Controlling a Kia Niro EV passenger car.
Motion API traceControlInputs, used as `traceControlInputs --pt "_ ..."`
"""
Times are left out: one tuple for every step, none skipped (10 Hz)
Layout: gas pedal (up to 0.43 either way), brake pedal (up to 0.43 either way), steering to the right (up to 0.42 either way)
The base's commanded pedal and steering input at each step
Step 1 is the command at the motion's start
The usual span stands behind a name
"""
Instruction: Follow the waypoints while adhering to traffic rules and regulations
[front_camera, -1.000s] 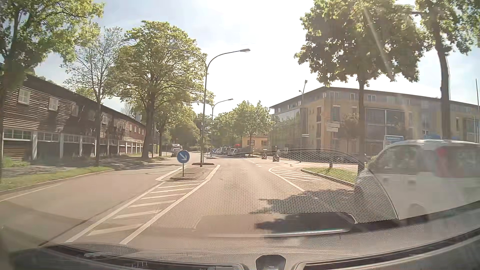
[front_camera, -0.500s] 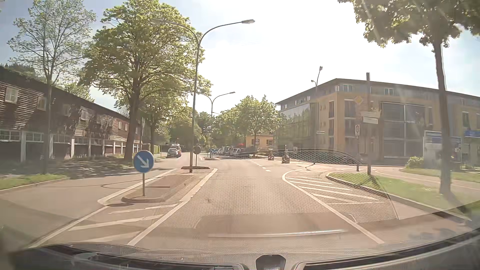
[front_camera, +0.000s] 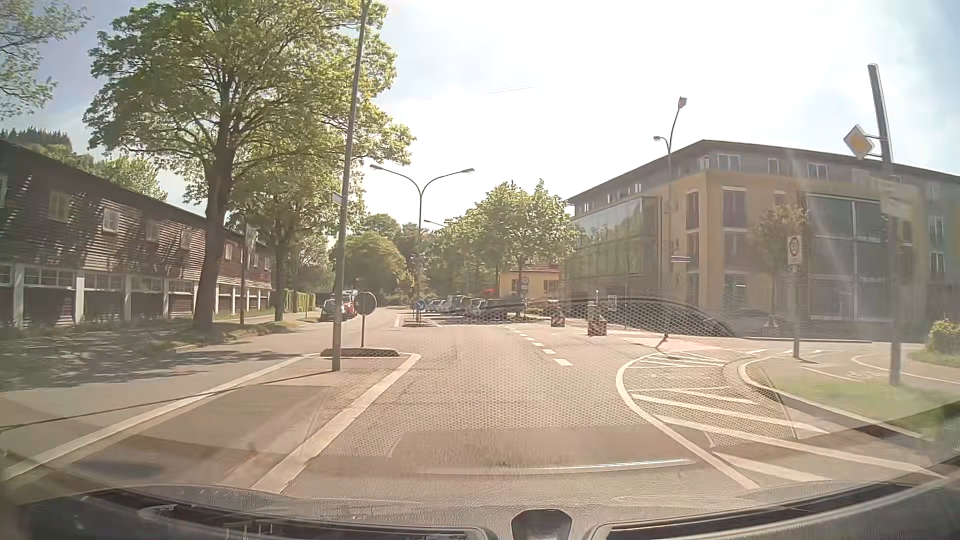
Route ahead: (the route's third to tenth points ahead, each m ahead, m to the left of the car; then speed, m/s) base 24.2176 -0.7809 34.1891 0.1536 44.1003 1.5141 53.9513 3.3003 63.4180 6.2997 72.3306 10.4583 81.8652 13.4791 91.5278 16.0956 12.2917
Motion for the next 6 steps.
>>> traceControlInputs --pt "0.079 0.0 -0.008" --pt "0.079 0.0 -0.008" --pt "0.079 0.0 -0.008" --pt "0.067 0.0 -0.008" --pt "0.067 0.0 -0.008" --pt "0.067 0.0 -0.008"
